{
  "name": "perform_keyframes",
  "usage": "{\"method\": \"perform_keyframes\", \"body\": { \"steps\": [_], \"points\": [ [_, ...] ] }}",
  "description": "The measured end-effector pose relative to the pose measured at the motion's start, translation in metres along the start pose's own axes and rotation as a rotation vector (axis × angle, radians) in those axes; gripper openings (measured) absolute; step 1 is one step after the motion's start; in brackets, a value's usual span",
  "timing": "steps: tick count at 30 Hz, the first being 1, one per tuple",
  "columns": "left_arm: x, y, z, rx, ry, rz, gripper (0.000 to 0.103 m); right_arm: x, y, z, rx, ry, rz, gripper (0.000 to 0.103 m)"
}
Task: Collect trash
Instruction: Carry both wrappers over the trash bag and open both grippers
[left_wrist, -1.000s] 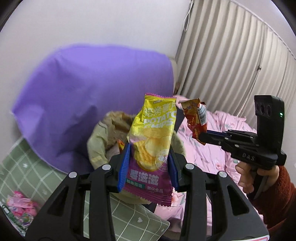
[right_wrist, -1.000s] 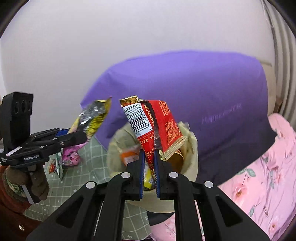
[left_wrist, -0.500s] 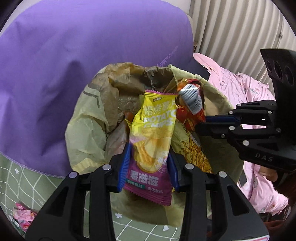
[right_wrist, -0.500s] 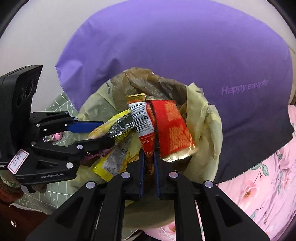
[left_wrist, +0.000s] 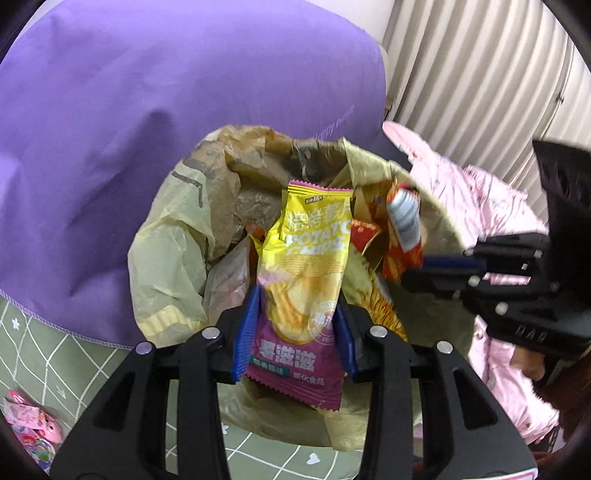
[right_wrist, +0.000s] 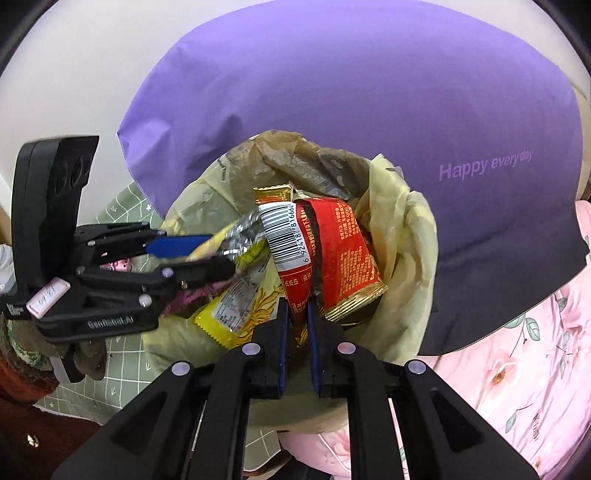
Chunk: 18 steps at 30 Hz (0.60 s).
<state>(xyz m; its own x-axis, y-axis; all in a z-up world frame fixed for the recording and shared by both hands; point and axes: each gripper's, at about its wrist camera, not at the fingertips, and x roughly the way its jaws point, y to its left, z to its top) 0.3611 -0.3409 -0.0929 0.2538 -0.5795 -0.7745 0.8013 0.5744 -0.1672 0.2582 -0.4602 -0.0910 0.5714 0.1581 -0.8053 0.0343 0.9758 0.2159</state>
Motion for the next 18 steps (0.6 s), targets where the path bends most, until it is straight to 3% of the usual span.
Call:
{"method": "perform_keyframes", "body": {
  "steps": [6,9,11,15,18],
  "points": [
    [-0.006,0.007,0.002,-0.023,-0.002,-0.013,0.043,-0.005,0.002,0.001,0.017,-0.033,-0.028,0.011],
    [-0.011,0.01,0.004,-0.046,-0.031,-0.021,0.05,-0.008,0.001,-0.001,0.033,-0.048,-0.051,0.012],
    [-0.02,0.012,0.003,-0.06,-0.058,-0.039,0.062,-0.009,0.0,-0.003,0.042,-0.039,-0.052,0.013],
    [-0.028,0.009,0.003,-0.05,-0.067,-0.054,0.067,-0.011,0.0,-0.008,0.062,-0.06,-0.054,0.035],
    [-0.035,0.009,0.002,-0.058,-0.081,-0.035,0.069,-0.015,0.003,-0.01,0.067,-0.069,-0.059,0.042]
  ]
}}
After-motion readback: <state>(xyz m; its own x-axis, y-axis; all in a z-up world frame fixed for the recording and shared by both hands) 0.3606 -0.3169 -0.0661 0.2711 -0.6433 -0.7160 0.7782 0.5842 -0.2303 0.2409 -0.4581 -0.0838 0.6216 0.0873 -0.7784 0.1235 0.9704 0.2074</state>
